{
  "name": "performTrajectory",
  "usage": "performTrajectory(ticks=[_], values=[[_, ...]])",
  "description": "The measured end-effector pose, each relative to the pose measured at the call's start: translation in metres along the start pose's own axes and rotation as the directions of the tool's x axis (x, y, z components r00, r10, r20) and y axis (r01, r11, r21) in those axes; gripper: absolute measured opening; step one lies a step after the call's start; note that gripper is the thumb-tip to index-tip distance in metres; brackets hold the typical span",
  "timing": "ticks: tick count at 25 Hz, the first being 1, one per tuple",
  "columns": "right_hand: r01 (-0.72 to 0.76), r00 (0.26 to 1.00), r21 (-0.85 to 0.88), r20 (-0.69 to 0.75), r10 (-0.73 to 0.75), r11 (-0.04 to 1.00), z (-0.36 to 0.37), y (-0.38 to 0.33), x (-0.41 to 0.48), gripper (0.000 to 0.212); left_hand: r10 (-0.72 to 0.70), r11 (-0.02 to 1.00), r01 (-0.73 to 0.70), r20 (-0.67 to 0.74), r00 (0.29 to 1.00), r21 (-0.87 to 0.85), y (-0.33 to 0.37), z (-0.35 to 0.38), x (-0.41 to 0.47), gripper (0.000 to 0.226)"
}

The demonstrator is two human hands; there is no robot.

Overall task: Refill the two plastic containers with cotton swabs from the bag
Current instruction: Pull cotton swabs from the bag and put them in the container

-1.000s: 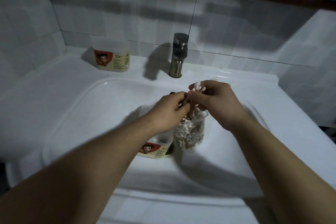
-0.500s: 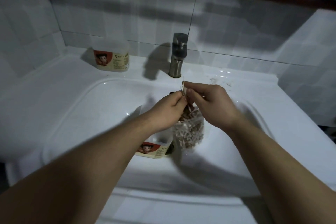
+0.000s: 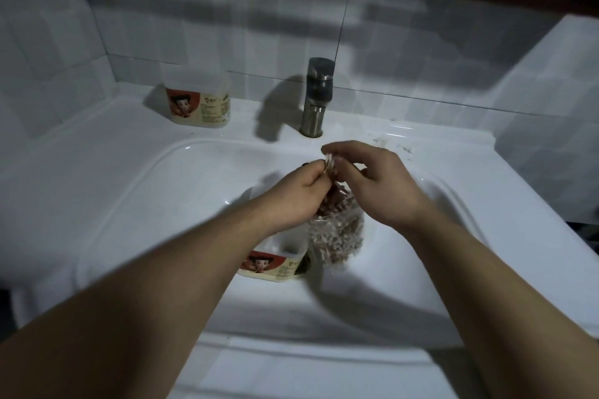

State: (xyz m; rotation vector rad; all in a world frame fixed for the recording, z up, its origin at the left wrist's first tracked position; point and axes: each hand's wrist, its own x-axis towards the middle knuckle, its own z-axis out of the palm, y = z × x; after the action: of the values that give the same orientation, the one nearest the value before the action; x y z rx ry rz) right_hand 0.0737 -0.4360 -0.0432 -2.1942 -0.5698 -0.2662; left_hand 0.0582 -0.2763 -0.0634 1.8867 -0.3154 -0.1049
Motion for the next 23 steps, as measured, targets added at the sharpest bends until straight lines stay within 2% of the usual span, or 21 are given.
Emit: performTrajectory(ticks=[3, 6, 8, 10, 13, 15, 18, 21, 23], values=[[-0.02, 1.0, 0.036, -0.01, 0.02, 0.999, 0.002, 0.003, 0.001, 0.031, -0.002, 1.0, 0.002, -0.049, 0.999, -0.013, 0.001, 0.0, -0.001, 0.025], [-0.016, 0.998, 0.033, -0.065, 0.018, 0.999, -0.002, 0.005, 0.002, 0.03, -0.061, 0.993, 0.046, -0.141, 0.988, -0.107, 0.002, -0.001, 0.0, 0.024], [0.01, 1.0, -0.191, 0.027, -0.005, 0.982, -0.008, 0.007, 0.001, 0.027, -0.106, 0.976, 0.07, -0.17, 0.98, -0.206, 0.0, 0.0, 0.003, 0.022], [0.023, 0.98, -0.36, 0.192, 0.05, 0.933, -0.011, 0.005, -0.001, 0.025, -0.145, 0.932, 0.07, -0.191, 0.971, -0.355, -0.004, -0.001, 0.008, 0.022], [0.083, 0.941, -0.407, 0.332, 0.063, 0.91, -0.009, 0.003, -0.002, 0.039, -0.194, 0.881, 0.072, -0.219, 0.956, -0.467, -0.011, -0.003, 0.016, 0.023], [0.107, 0.929, -0.417, 0.364, 0.058, 0.903, -0.008, 0.002, -0.002, 0.043, -0.21, 0.867, 0.082, -0.212, 0.954, -0.492, -0.013, -0.003, 0.017, 0.022], [0.124, 0.928, -0.447, 0.369, 0.056, 0.886, -0.007, -0.001, -0.002, 0.031, -0.208, 0.859, 0.078, -0.205, 0.957, -0.505, -0.011, -0.003, 0.015, 0.022], [0.145, 0.945, -0.511, 0.325, 0.035, 0.847, -0.004, -0.001, -0.001, 0.023, -0.143, 0.924, 0.026, -0.281, 0.949, -0.382, -0.005, -0.005, 0.012, 0.023], [0.138, 0.958, -0.53, 0.285, 0.022, 0.837, -0.004, 0.0, -0.001, 0.021, -0.102, 0.928, -0.028, -0.328, 0.939, -0.37, -0.001, -0.008, 0.012, 0.024]])
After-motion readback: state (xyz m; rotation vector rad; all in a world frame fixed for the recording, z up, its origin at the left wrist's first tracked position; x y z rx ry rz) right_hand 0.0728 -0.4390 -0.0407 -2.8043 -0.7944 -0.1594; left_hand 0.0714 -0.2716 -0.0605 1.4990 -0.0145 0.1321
